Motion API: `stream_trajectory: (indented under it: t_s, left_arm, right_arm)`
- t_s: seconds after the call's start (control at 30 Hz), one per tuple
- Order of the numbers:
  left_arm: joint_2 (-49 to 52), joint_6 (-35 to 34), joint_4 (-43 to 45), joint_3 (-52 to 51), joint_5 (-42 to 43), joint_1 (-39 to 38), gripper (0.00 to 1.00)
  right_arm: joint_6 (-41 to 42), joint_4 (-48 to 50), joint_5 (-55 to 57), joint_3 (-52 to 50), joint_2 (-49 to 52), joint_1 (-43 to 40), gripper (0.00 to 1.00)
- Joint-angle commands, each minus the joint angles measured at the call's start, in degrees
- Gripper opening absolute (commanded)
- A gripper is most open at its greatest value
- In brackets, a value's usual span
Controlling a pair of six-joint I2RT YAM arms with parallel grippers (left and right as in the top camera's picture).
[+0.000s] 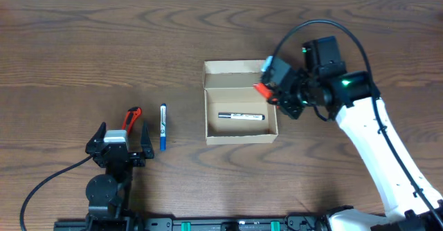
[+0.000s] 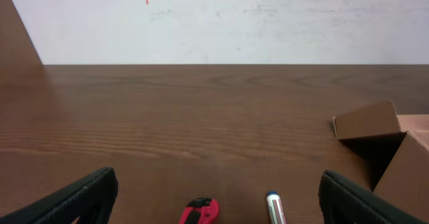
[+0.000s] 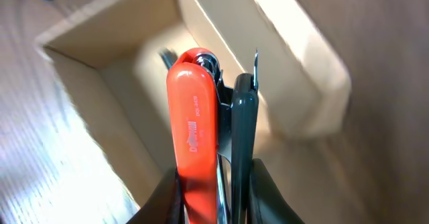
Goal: Pack container
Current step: 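Carry the stapler into the box and open right gripper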
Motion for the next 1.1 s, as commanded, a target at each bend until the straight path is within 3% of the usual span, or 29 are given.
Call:
stream_trajectory:
  t_s: [0.0, 0.3, 0.43, 0.63, 1.07]
  left_arm:
    - [-0.4, -0.6, -0.9, -1.9, 0.3, 0.2, 0.95]
    - [-0.4, -0.6, -0.9, -1.9, 0.2, 0.2, 0.95]
    - [-0.4, -0.6, -0.9, -1.9, 0.2, 0.2, 0.95]
    - [-0.4, -0.6, -0.9, -1.9, 0.2, 0.2, 0.95]
    - [-0.4, -0.6, -0.9, -1.9, 0.2, 0.2, 0.95]
  right_arm:
    - [-3.0, 0.0, -1.2, 3.4, -1.0, 3.5, 0.01]
    - [-7.7, -6.5, 1.0, 8.7, 6.0, 8.0, 0.01]
    - [-16.2, -9.1, 2.1, 10.6, 10.1, 9.1, 0.01]
    - [-21.2, -8.8, 3.3, 10.6, 13.4, 9.9, 0.01]
    - [-23.7, -8.1, 4.1, 10.6, 25.9, 9.9, 0.01]
